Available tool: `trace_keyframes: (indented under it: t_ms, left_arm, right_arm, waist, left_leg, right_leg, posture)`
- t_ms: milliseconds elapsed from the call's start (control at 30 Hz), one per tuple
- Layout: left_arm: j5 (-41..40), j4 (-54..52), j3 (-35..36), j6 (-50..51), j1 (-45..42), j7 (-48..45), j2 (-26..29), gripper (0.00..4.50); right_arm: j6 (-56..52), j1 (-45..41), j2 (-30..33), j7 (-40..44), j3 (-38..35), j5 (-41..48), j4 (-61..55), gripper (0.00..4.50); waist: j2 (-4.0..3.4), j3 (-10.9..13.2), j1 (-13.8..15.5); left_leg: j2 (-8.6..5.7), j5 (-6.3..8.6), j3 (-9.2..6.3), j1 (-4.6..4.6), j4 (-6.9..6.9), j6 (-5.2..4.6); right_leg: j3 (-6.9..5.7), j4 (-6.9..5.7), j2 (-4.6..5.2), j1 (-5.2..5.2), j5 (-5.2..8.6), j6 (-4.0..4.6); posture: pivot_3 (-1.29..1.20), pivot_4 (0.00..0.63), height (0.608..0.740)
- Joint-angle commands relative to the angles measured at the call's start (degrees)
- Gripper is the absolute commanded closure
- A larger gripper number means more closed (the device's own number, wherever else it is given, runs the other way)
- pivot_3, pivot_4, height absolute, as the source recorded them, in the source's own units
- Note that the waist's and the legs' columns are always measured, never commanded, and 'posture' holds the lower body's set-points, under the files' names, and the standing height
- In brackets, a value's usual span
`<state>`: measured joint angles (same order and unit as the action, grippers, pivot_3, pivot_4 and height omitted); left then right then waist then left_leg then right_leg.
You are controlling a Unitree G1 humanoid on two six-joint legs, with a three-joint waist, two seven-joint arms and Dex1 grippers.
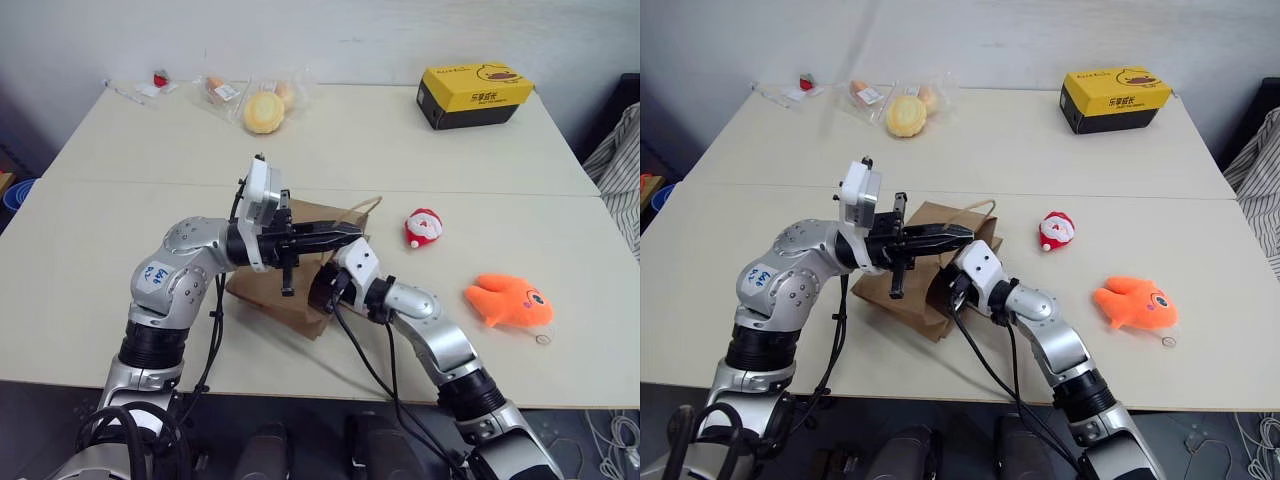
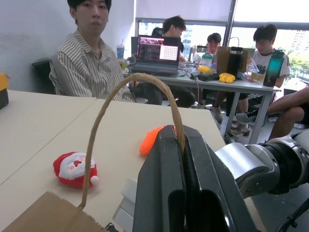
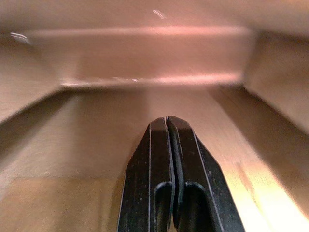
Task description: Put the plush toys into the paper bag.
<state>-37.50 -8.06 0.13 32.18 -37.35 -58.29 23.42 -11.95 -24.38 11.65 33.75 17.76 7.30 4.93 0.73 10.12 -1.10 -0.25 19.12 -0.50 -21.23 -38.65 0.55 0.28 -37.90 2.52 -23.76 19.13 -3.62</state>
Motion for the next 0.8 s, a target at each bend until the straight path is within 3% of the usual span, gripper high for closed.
trace_keyframes:
  t_ms: [33, 300, 533, 800]
  left_arm:
    - [-3.73, -1.01, 3.37, 1.47, -1.29, 1.08, 0.41, 4.5]
    - [-6.16, 1.05, 8.06, 2.7, -3.18, 3.31, 1.4, 4.5]
    - [-5.85, 1.01, 7.45, 2.94, -2.75, 3.1, 2.08, 4.5]
    - [-3.33, 0.08, 3.08, 0.17, -0.28, 1.97, 0.73, 4.5]
  right_arm:
    - [2.61, 0.43, -0.03, -0.31, -0.29, -1.9, 1.22, 4.45]
    - [3.43, 3.07, 1.53, 0.59, -0.62, -3.59, 1.07, 4.45]
    - [3.77, 3.85, 3.04, 1.0, -0.53, -4.88, -0.04, 4.45]
    - [6.02, 4.96, 0.68, 8.73, -6.42, 10.13, -11.26, 4.45]
  waist:
    - [0.0, 0.0, -0.18]
    - [0.0, 0.0, -0.46]
    - [0.01, -0.01, -0.35]
    - [0.0, 0.0, -0.44]
  left_leg:
    - [0.0, 0.0, 0.0, 0.0, 0.0, 0.0]
    - [0.0, 0.0, -0.03, 0.02, 0.0, 0.01]
    - [-0.01, 0.01, -0.09, 0.03, -0.03, 0.01]
    - [0.0, 0.01, -0.12, 0.0, -0.02, 0.03]
  right_leg:
    - [0.0, 0.0, 0.0, 0.0, 0.0, 0.0]
    - [-0.02, -0.01, 0.0, 0.02, 0.0, 0.0]
    - [-0.06, 0.03, 0.01, 0.1, -0.01, -0.02]
    - [-0.08, 0.02, 0.0, 0.07, -0.01, -0.02]
  posture:
    - [0.0, 0.15, 0.74]
    - [0.0, 0.15, 0.74]
    - [0.0, 0.15, 0.74]
    - [0.0, 0.15, 0.74]
